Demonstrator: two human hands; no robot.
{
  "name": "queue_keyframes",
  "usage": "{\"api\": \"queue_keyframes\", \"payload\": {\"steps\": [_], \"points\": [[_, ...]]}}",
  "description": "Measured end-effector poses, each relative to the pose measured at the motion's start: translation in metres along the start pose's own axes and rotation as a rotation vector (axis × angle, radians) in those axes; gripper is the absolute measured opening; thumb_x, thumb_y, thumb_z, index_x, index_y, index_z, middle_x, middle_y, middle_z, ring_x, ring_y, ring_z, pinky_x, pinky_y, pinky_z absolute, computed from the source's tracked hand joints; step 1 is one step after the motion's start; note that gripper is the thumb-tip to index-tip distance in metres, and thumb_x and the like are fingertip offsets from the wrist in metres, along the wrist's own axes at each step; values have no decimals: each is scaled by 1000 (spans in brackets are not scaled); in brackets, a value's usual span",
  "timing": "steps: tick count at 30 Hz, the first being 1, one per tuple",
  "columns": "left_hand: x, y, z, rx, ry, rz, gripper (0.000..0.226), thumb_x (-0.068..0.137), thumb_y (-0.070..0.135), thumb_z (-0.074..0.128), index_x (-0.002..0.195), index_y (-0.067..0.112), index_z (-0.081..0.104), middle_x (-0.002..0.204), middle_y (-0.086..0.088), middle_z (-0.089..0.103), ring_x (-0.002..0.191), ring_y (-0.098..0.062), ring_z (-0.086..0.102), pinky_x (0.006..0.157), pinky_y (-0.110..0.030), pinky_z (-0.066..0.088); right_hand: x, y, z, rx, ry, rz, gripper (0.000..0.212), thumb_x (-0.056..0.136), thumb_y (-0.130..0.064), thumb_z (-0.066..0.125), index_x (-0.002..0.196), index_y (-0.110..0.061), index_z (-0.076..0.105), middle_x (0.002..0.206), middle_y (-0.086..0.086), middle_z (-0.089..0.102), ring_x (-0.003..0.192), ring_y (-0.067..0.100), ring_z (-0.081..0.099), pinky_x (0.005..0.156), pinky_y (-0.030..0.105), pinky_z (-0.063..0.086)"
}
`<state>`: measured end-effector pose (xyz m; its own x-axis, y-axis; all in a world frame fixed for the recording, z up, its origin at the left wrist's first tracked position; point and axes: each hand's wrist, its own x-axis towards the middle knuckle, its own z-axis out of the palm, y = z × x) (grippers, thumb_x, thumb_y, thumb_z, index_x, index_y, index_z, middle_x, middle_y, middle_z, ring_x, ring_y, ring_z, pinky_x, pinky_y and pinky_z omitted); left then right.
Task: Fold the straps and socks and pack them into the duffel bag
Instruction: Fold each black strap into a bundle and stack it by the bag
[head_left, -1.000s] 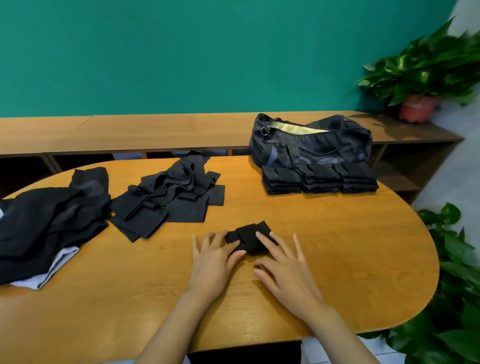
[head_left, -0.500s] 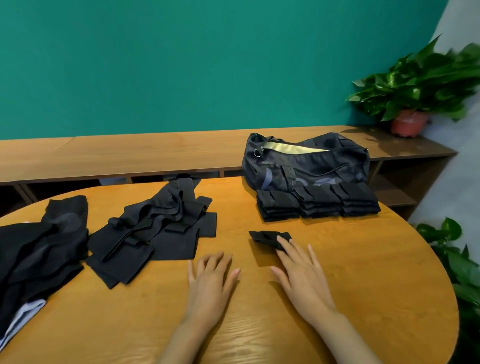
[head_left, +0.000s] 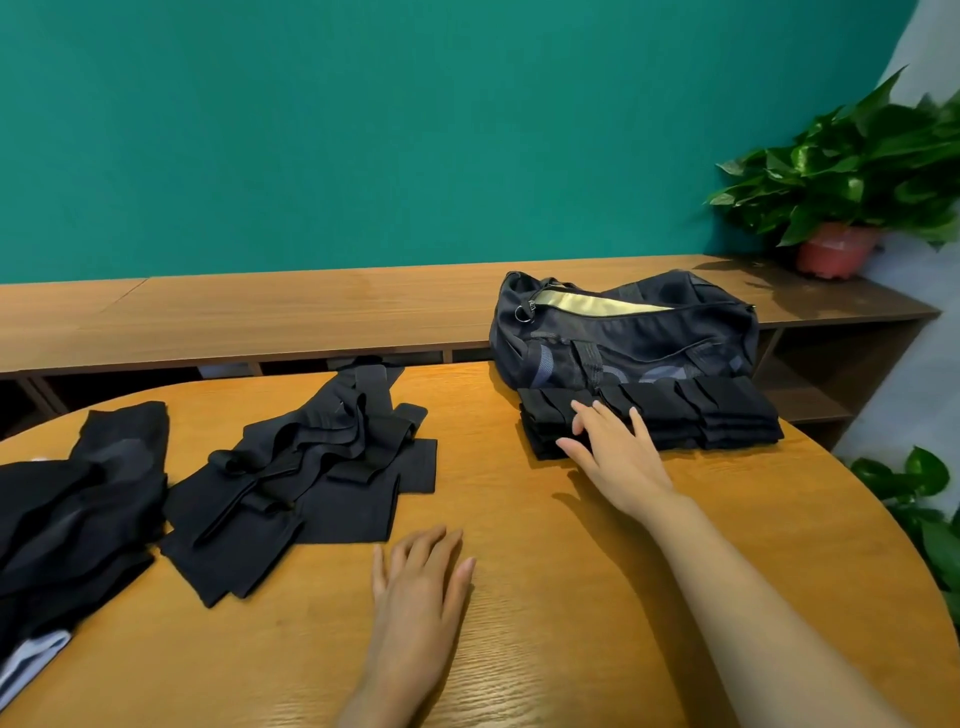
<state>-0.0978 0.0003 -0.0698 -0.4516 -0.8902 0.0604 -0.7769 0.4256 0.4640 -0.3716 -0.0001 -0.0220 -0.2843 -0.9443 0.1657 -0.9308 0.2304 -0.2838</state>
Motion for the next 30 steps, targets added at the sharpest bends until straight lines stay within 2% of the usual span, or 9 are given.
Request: {"api": "queue_keyframes", "payload": {"steps": [2,4,5,7,10,16,22,26,30], "points": [[0,0,0,1,0,0,57,94,58,16,145,40,36,146,23,33,136,2,18,121,-39,-1,2,-2,-1,17,50,0,30,98,-53,38,110,-27,46,155,-5,34,147,14,19,121,47,2],[-1,-1,1,-7,11,9,60,92,59,13,144,39,37,145,23,34,135,2,19,121,-39,-1,3,-7,-1,-28,40,-31,44,99,-54,35,134,-28,41,158,-6,26,149,15,13,120,48,-1],[-2,-1,1,-18,20,14,62,91,60,11,143,39,38,144,22,35,135,2,20,121,-40,0,3,-8,0,-64,5,-40,52,99,-55,30,145,-31,32,160,-8,20,149,15,9,119,50,-3],[-3,-2,1,-34,29,18,61,92,59,12,143,38,40,144,22,36,135,2,21,121,-40,0,3,-9,5,-130,-91,-34,58,99,-58,23,153,-34,20,162,-10,13,150,15,3,118,53,-7],[-3,-3,2,-37,43,20,48,100,52,24,142,38,41,144,21,36,136,2,21,121,-39,-2,3,-9,7,-151,-135,-21,60,99,-59,20,154,-34,19,163,-10,10,150,16,-1,117,54,-8],[-3,-5,-9,-186,56,54,40,102,45,34,139,36,46,143,18,40,133,0,26,120,-38,4,-1,-32,4,-192,-55,-92,62,99,-60,22,154,-32,18,163,-10,9,150,14,-4,117,49,-11],[5,-35,-40,-189,209,72,36,101,38,43,135,31,53,139,15,45,134,-5,32,119,-34,-2,-15,-85,25,-135,-112,-228,58,100,-56,27,153,-31,23,161,-12,17,150,10,-1,120,47,-10],[13,-70,-55,2,280,35,38,99,38,49,135,28,55,142,9,47,137,-13,31,120,-44,-2,-20,-128,49,-85,-203,-320,56,101,-53,29,153,-32,23,160,-12,19,150,9,1,120,47,-11],[21,-101,-59,244,216,-22,43,92,47,58,131,29,59,149,0,43,143,-31,26,113,-63,-5,-26,-169,70,-14,-254,-417,58,101,-48,38,154,-32,19,162,-13,13,149,9,0,120,46,-7]]}}
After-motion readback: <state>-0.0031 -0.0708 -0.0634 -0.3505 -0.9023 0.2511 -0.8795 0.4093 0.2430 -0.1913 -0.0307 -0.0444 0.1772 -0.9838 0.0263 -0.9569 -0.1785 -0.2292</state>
